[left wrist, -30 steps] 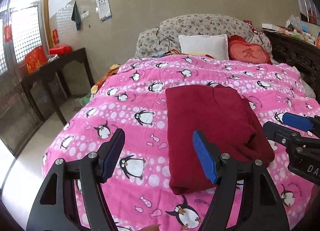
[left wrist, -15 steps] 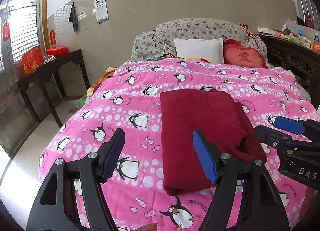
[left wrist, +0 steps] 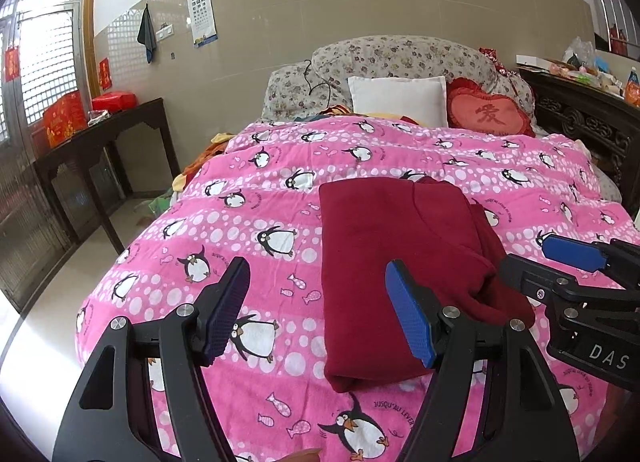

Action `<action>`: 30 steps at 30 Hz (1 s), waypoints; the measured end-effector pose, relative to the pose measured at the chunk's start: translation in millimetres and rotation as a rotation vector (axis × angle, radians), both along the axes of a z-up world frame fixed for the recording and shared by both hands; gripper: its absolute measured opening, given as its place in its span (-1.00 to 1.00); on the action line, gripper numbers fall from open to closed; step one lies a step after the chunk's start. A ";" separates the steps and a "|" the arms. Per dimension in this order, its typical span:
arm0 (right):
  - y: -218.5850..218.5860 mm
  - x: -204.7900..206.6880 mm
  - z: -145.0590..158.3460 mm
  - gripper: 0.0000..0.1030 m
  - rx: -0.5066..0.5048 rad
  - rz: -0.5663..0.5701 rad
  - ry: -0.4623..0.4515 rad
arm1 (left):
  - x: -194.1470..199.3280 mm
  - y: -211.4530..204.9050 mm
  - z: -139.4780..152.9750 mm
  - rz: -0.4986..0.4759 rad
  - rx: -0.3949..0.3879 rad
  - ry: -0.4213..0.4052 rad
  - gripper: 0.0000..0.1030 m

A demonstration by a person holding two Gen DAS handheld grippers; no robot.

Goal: Fold small clothes

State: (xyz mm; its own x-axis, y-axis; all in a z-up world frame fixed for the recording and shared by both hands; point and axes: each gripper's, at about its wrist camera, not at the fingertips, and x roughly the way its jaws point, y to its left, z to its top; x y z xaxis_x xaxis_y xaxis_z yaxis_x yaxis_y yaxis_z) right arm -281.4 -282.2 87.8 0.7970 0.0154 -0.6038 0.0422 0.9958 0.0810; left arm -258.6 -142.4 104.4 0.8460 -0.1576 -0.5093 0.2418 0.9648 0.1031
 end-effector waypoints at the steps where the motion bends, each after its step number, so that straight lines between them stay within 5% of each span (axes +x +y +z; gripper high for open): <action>1: 0.3 0.5 0.1 0.14 -0.002 -0.001 0.000 | -0.2 -0.1 0.0 0.002 0.001 -0.001 0.37; 30: 6.2 4.3 -3.8 0.14 0.008 0.010 0.016 | 3.3 -0.9 -5.2 0.007 -0.006 0.022 0.37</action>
State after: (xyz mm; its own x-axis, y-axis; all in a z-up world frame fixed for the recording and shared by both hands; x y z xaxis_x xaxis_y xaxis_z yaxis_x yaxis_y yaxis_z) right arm -277.1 -276.0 83.9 0.7868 0.0279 -0.6166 0.0340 0.9955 0.0884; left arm -255.2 -143.2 99.2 0.8356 -0.1550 -0.5271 0.2372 0.9671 0.0917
